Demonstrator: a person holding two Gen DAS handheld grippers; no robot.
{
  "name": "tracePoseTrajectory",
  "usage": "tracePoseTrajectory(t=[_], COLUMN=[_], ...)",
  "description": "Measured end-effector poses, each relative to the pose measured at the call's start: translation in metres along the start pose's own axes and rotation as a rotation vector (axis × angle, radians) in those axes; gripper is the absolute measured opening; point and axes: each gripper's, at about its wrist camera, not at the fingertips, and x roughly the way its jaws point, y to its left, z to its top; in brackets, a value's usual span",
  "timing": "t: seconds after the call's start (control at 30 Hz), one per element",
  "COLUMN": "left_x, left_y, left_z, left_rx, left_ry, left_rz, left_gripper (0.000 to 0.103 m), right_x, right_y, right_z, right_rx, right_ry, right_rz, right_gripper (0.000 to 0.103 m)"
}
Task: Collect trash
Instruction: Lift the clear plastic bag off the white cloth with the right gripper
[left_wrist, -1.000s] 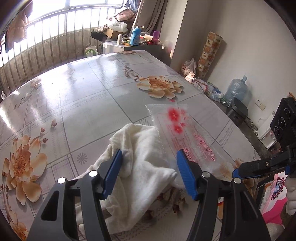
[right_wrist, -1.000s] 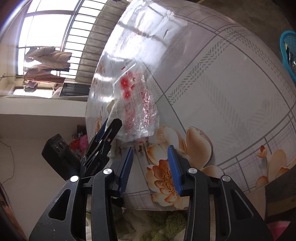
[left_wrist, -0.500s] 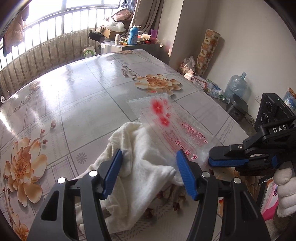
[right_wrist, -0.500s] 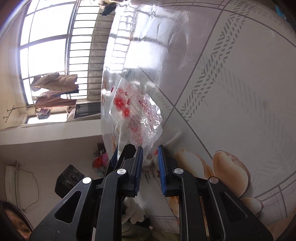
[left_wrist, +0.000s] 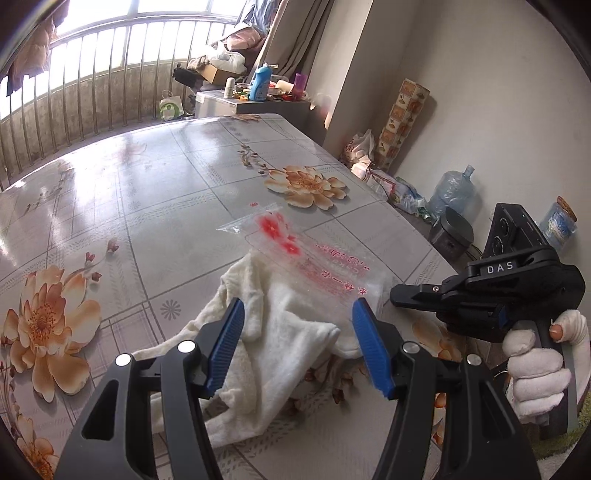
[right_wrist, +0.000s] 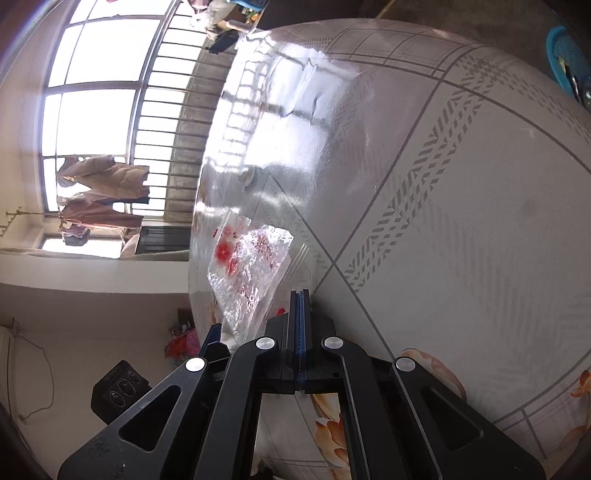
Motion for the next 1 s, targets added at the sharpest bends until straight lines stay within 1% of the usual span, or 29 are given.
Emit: tracePoseTrajectory(t=[0.1, 0.23, 0.3, 0.33, 0.4, 0.43, 0.47, 0.53, 0.63, 0.7, 0.77, 1.0], left_x=[-0.008, -0.009, -0.008, -0.008, -0.008, -0.008, -0.006, -0.001, 0.015, 0.028, 0.036, 0.036], left_y=[-0.009, -0.02, -0.021, -0.02, -0.018, -0.014, -0.01, -0.004, 0.006, 0.012, 0.017, 0.016], left_z=[-0.002, -0.006, -0.006, -0.005, -0.001, 0.001, 0.005, 0.012, 0.02, 0.023, 0.022, 0.02], left_rx=[0.039, 0.07, 0.065, 0.058, 0.032, 0.015, -0.004, -0.038, -0.072, -0.09, -0.105, -0.092], left_ry=[-0.004, 0.012, 0.015, 0.012, 0.005, 0.001, -0.002, -0.002, 0.029, 0.073, 0.098, 0.103], left_rz=[-0.002, 0.03, 0.04, 0.038, 0.026, 0.018, 0.01, 0.006, 0.025, 0.04, 0.034, 0.041], left_gripper=[0.059, 0.059, 0.059, 0.059, 0.058, 0.056, 0.054, 0.05, 0.043, 0.037, 0.033, 0.03], right_x=[0.0, 0.001, 0.006, 0.008, 0.015, 0.017, 0.021, 0.026, 0.032, 0.038, 0.043, 0.051], right_y=[0.002, 0.003, 0.009, 0.01, 0.017, 0.019, 0.021, 0.023, 0.024, 0.026, 0.03, 0.037], right_z=[0.0, -0.003, -0.005, -0.007, -0.007, -0.008, -0.008, -0.009, -0.007, -0.004, -0.002, 0.003], right_rx=[-0.007, -0.001, -0.006, -0.004, 0.0, 0.001, 0.004, 0.021, 0.045, 0.052, 0.05, 0.025], right_ry=[-0.022, -0.005, 0.019, 0.033, 0.061, 0.072, 0.081, 0.097, 0.104, 0.115, 0.121, 0.13], right_rz=[-0.008, 0.023, 0.046, 0.063, 0.082, 0.087, 0.096, 0.114, 0.122, 0.129, 0.124, 0.118], right_gripper=[0.0, 0.0, 0.0, 0.003, 0.004, 0.009, 0.018, 0.028, 0.034, 0.034, 0.034, 0.034])
